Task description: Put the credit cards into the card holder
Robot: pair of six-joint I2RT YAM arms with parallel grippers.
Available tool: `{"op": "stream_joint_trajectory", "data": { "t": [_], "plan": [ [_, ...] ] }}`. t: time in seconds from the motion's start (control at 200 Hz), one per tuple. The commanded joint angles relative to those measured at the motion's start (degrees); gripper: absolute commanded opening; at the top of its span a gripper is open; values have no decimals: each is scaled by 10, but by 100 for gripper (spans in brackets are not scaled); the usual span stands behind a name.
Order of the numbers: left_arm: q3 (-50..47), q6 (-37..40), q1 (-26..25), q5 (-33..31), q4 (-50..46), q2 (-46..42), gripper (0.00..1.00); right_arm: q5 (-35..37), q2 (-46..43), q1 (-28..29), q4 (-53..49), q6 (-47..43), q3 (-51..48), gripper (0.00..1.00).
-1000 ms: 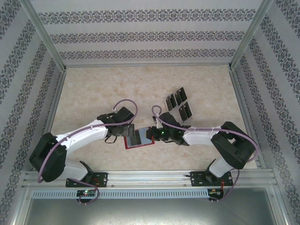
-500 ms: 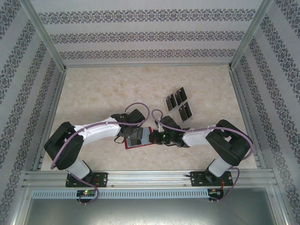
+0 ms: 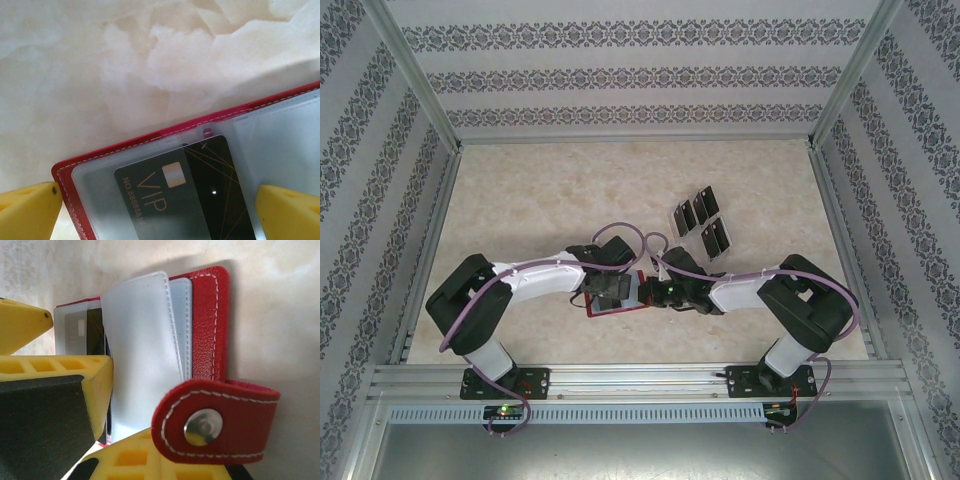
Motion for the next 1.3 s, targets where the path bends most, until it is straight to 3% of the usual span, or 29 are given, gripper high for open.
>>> {"op": "stream_joint_trajectory", "data": {
  "t": [0.0,0.879,1.299],
  "plan": [
    [-16,-9,-9,-6,3,-1,100,18,16,-5,-12,7,-6,0],
    [-105,-16,2,-31,-19,-88,100,34,20,-9,-41,17,2,0],
    [-96,-18,3,-18,-27,-139,100,13,9,-9,-54,13,23,0]
  ]
}}
